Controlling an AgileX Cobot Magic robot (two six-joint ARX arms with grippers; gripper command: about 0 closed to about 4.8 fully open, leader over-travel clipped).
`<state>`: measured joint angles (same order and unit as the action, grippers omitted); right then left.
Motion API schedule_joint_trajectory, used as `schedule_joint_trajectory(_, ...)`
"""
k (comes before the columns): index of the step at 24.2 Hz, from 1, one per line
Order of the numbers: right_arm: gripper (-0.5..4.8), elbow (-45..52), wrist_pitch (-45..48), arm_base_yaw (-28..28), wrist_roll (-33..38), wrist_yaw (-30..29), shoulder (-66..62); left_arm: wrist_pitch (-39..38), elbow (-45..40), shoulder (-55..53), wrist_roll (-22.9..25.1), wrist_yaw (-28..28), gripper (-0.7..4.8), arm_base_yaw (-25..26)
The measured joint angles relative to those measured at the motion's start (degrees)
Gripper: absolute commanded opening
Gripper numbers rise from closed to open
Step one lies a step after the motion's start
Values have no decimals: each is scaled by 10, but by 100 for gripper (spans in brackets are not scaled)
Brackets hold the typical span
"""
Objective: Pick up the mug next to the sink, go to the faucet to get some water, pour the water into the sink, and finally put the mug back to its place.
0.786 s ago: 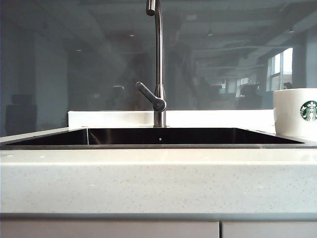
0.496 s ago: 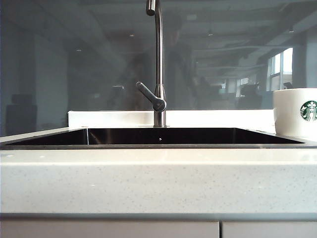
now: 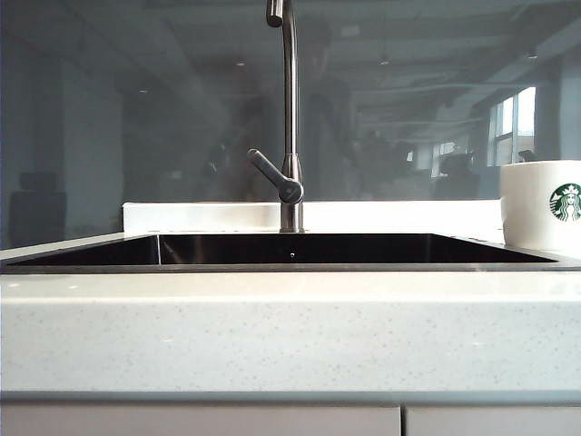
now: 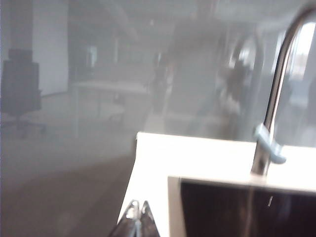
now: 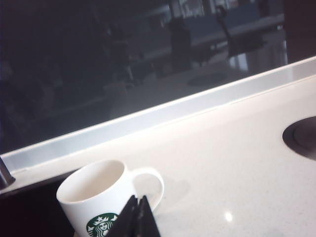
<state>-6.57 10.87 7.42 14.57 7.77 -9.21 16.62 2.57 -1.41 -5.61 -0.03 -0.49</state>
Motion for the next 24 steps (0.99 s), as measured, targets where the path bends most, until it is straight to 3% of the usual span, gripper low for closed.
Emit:
schedule_joint_trajectory(2, 0, -52, 21, 0, -16, -15, -106, 5, 30, -38, -10, 8, -5, 0)
schedule_joint_trajectory(3, 35, -77, 35, 0, -37, -24, -153, 8, 39, -61, -9, 11, -5, 0)
schedule_joint_trajectory(5, 184, -134, 68, 0, -115, -43, -281, 28, 49, -147, -5, 13, -5, 0)
schedule_joint_trajectory(7, 214, -175, 83, 2, -187, -50, -437, 92, 49, -246, -9, 24, -5, 0)
schedule_joint_trajectory(9, 221, -183, 102, 5, -201, -52, -532, 210, 50, -346, -18, 59, -5, 0)
schedule_joint_trajectory(12, 235, -201, 223, 6, -202, -52, -610, 364, 66, -476, -30, 110, -5, 0)
schedule_joint_trajectory(18, 235, -199, 282, 20, -202, -51, -693, 399, 151, -622, -57, 188, -5, 0)
schedule_joint_trajectory(24, 234, -200, 350, 23, -202, -52, -750, 401, 207, -671, -58, 204, -5, 0)
